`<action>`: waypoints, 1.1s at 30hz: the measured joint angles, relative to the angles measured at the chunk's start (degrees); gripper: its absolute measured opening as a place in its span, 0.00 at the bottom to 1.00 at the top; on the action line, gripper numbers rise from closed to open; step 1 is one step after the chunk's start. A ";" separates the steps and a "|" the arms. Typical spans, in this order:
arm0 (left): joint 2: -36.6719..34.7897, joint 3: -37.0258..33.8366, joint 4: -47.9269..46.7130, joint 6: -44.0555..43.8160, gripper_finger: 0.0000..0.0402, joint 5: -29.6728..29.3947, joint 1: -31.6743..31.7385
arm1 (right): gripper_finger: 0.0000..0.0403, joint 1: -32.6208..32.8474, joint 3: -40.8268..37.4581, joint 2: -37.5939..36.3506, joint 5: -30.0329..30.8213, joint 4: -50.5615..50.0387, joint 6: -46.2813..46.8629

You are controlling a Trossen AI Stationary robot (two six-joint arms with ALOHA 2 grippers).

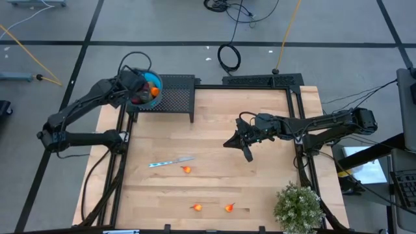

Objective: Pick & Place Fruit
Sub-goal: Put the peach into the blue strainer bowl on the shelf

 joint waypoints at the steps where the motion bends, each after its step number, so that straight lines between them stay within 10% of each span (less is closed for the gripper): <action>1: -0.21 0.57 0.01 0.77 0.48 0.61 0.00 | 0.00 0.00 0.00 0.00 -0.02 -0.01 0.00; 17: -4.51 8.46 0.02 -2.08 0.36 16.13 -18.41 | 0.00 0.00 0.00 0.00 -0.22 -0.04 0.55; 33: -1.62 8.46 10.59 -6.77 0.07 14.89 -47.86 | 0.00 -1.47 0.00 -1.08 -0.44 -2.43 -2.19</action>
